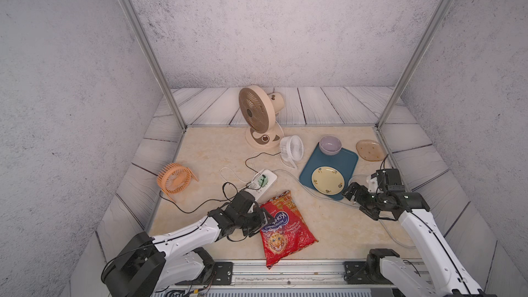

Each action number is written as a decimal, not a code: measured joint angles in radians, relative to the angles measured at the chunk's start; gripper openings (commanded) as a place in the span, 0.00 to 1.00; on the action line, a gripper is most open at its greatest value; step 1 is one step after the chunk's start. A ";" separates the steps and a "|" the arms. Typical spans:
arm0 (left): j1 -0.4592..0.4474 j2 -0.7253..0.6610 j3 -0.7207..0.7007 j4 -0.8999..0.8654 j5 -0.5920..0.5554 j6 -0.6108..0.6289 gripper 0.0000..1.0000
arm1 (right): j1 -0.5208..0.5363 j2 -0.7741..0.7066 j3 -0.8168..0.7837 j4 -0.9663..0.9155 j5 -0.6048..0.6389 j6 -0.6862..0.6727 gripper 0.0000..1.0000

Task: Unplug the desk fan from the power strip
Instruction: Pick up the distractor from the center of the board, then place the distractor at the center of the board.

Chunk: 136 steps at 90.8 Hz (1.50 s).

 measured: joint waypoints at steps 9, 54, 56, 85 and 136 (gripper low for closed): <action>-0.014 -0.026 0.038 -0.039 -0.035 0.019 0.15 | 0.000 0.001 0.009 -0.010 0.004 -0.008 0.99; -0.043 -0.191 0.493 -0.516 -0.061 0.255 0.00 | 0.000 -0.040 0.016 -0.021 0.044 -0.016 0.99; -0.043 -0.188 0.536 -0.536 -0.060 0.270 0.00 | 0.000 -0.042 0.016 -0.021 0.048 -0.016 0.99; 0.112 -0.043 1.180 -0.690 -0.163 0.497 0.00 | 0.000 -0.025 0.051 -0.012 0.071 -0.013 0.99; 0.797 0.424 1.172 -0.408 -0.366 0.282 0.00 | 0.000 0.138 0.117 0.093 0.074 -0.007 0.99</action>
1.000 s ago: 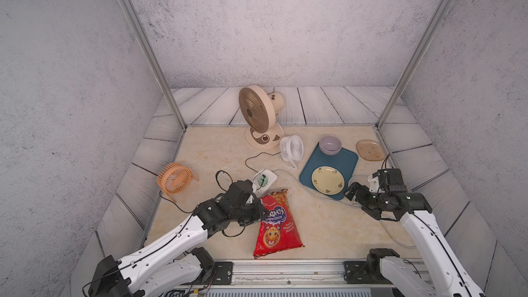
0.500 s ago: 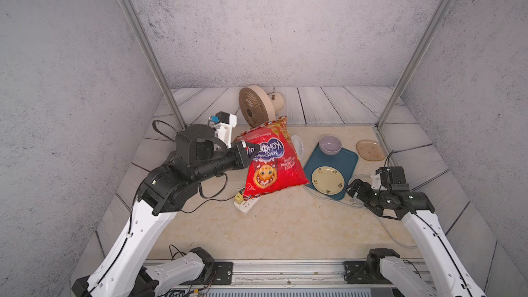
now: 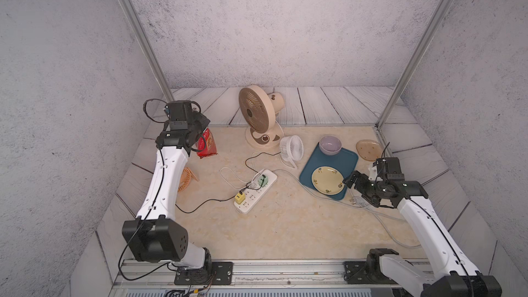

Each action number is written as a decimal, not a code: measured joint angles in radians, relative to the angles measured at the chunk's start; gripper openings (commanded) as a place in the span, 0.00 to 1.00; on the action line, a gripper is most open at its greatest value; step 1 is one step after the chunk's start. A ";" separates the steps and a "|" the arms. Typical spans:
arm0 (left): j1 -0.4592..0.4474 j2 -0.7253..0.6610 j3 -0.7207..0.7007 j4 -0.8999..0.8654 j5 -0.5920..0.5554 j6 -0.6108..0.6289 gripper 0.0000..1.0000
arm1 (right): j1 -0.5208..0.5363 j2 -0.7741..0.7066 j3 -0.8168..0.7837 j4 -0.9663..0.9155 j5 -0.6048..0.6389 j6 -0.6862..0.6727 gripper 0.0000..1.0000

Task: Unplug the desk fan from the power strip
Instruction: Place the distractor at the center of the board.

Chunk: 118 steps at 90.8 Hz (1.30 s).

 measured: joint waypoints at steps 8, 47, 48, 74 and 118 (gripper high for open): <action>0.024 0.120 0.027 0.049 0.039 -0.050 0.00 | 0.000 0.043 0.023 0.018 0.000 0.000 0.99; 0.020 0.585 0.262 0.258 0.183 -0.185 0.12 | 0.000 0.101 0.084 0.026 0.046 -0.032 0.99; 0.020 0.591 0.265 0.260 0.183 -0.186 0.15 | 0.000 0.101 0.084 0.026 0.047 -0.032 0.99; 0.038 0.638 0.302 0.275 0.193 -0.142 0.99 | 0.000 0.101 0.084 0.027 0.083 -0.037 0.99; 0.033 0.404 0.354 -0.041 0.106 0.150 0.98 | 0.000 0.324 0.212 0.021 0.102 -0.032 0.95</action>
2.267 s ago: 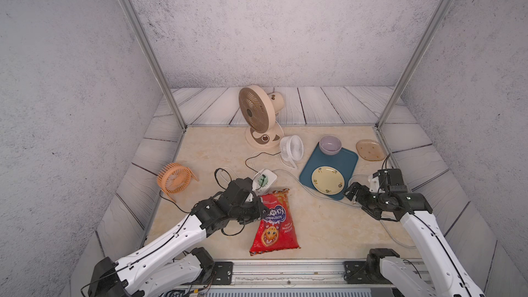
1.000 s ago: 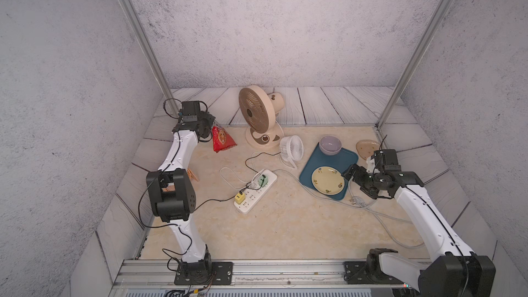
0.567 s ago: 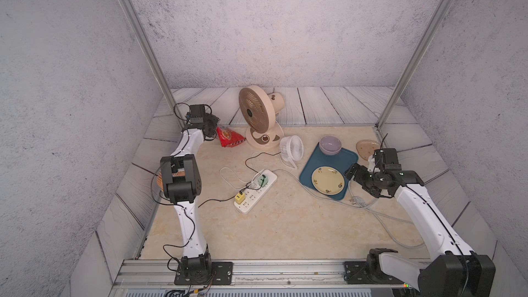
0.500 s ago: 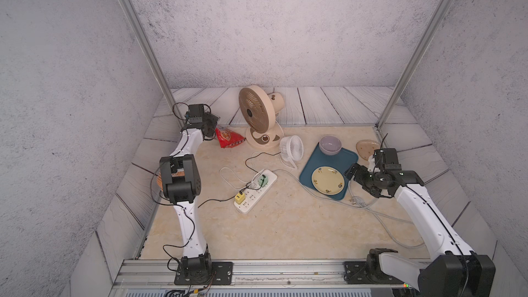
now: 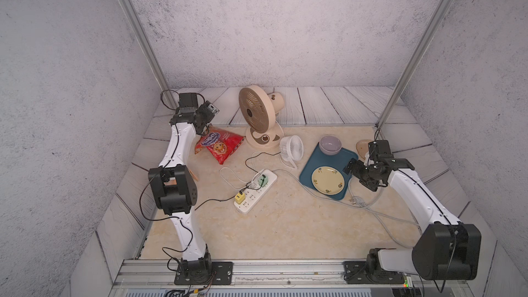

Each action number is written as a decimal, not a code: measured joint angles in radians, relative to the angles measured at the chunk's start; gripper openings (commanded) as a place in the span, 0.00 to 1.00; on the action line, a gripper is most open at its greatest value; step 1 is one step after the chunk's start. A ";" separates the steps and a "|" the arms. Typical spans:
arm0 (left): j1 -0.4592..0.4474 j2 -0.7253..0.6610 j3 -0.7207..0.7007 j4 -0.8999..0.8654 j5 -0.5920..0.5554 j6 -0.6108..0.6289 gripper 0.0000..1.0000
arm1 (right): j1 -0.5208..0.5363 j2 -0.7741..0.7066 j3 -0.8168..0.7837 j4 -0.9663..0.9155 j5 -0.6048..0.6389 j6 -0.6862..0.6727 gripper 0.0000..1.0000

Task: Unplug the desk fan from the power strip
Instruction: Place the distractor at the center of the board, then adjust the distractor at the center of the board.

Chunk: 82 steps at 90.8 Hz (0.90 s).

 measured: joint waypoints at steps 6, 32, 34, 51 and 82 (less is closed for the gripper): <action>-0.004 -0.064 -0.002 -0.044 -0.037 0.031 0.98 | 0.000 0.048 0.034 0.000 -0.016 0.008 0.91; -0.089 -0.347 -0.212 -0.093 -0.084 0.098 0.98 | 0.153 0.216 0.154 -0.018 -0.027 -0.023 0.92; -0.100 -0.363 -0.233 -0.092 -0.082 0.100 0.98 | 0.179 0.231 0.173 -0.022 -0.019 -0.037 0.93; -0.219 -0.525 -0.439 -0.092 -0.051 0.101 0.98 | 0.378 0.334 0.248 -0.039 0.024 -0.143 0.94; -0.280 -0.741 -0.655 -0.150 -0.007 0.089 0.98 | 0.423 0.445 0.262 -0.173 0.173 -0.189 0.98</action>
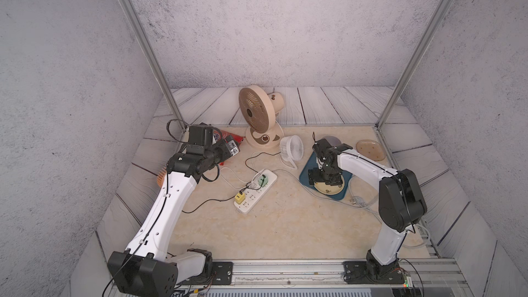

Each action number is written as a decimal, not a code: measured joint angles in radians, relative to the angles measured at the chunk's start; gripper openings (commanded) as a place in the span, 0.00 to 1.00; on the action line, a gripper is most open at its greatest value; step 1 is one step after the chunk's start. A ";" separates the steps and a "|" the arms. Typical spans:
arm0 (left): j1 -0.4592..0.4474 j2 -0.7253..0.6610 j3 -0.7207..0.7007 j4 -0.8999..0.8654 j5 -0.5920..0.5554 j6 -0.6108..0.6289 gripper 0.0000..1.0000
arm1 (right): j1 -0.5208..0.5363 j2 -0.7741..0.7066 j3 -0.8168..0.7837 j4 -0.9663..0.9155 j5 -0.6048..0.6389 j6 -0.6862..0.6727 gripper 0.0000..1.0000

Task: Unplug the desk fan from the power strip
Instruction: Adjust the distractor at the center of the board.

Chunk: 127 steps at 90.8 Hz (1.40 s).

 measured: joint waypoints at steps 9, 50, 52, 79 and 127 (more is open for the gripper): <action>0.000 -0.048 -0.032 -0.017 -0.008 0.000 0.98 | 0.002 0.003 -0.006 -0.020 0.032 0.001 0.99; 0.001 -0.069 -0.051 -0.037 -0.023 -0.006 0.98 | 0.002 0.036 -0.056 -0.034 0.103 0.007 0.99; 0.001 -0.069 -0.051 -0.037 -0.023 -0.006 0.98 | 0.002 0.039 -0.056 -0.035 0.106 0.009 0.99; 0.003 -0.069 -0.051 -0.084 -0.023 -0.005 0.98 | 0.002 0.071 -0.068 -0.034 0.190 0.024 0.99; 0.011 -0.111 -0.051 -0.171 -0.030 -0.002 0.98 | -0.123 0.129 -0.004 -0.029 0.308 -0.016 0.99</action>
